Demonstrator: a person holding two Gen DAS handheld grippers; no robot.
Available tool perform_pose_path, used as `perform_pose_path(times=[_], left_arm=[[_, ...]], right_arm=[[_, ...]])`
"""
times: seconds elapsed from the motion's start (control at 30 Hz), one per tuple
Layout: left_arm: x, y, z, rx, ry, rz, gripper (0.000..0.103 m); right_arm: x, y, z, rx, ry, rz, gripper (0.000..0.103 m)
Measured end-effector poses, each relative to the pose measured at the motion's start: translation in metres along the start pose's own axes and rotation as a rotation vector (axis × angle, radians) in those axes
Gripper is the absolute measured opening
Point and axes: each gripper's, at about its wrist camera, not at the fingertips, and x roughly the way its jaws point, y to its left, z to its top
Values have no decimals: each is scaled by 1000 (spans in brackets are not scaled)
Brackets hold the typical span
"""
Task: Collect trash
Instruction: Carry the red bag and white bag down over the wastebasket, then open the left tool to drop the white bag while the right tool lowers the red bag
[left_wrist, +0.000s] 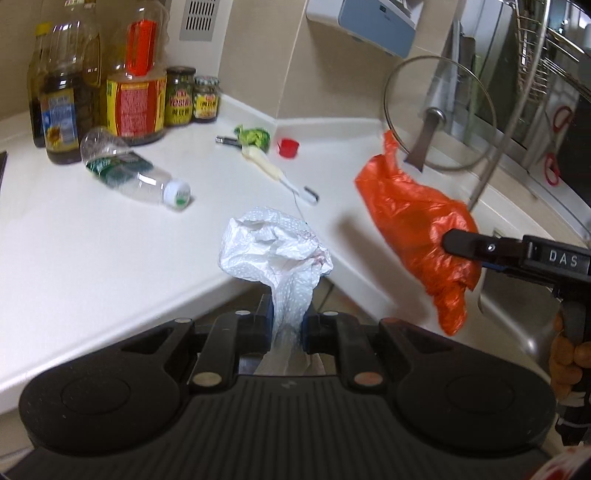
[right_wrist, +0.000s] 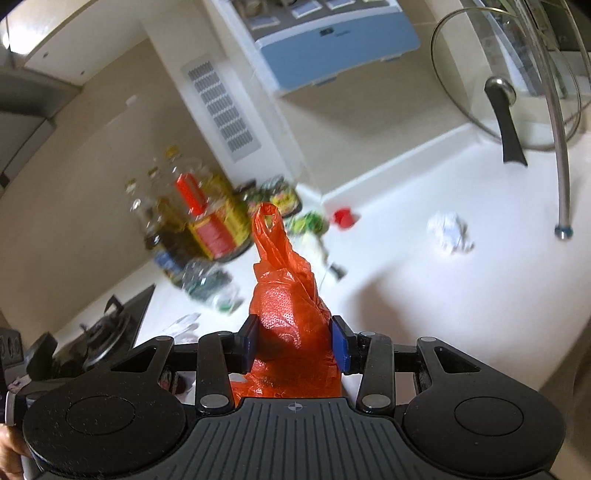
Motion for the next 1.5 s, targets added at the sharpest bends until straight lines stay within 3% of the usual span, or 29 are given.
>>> perform_pose_path(times=[0.33,0.7,1.1,1.5], left_arm=[[-11,30,-55,-22,92,-19,13],[15,47,-96,-52,214,6,13],[57,56,-132,-82,301,32,13],[98,63,-154,-95,354,51,14]], right_arm=[[1,35,-67,28,106,-38,41],[28,30,-122,41,222,-111,41],[60,8,-157,54,293,-149,41],[83,-13,-170,65,340,-184,41]])
